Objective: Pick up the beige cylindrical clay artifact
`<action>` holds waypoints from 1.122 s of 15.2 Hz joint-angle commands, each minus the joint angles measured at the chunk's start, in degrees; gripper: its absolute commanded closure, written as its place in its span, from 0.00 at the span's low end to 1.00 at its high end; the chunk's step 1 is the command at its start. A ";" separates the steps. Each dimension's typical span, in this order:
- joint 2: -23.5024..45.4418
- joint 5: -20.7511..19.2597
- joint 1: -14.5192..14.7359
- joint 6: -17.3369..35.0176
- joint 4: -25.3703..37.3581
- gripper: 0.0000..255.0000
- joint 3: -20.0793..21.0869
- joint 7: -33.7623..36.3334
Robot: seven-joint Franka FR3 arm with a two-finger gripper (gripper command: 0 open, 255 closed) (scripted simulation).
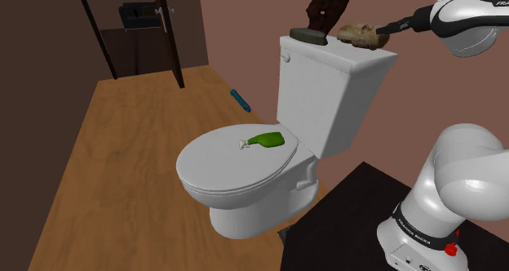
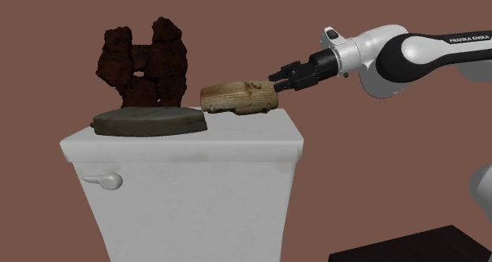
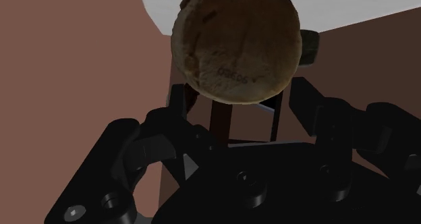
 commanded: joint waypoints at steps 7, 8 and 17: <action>-0.05 -0.03 -0.02 0.05 -0.10 1.00 -0.10 -0.08; -0.05 -0.04 -0.02 0.07 -0.14 1.00 -0.11 -0.08; 0.70 0.98 -0.70 -4.72 4.40 1.00 3.84 2.32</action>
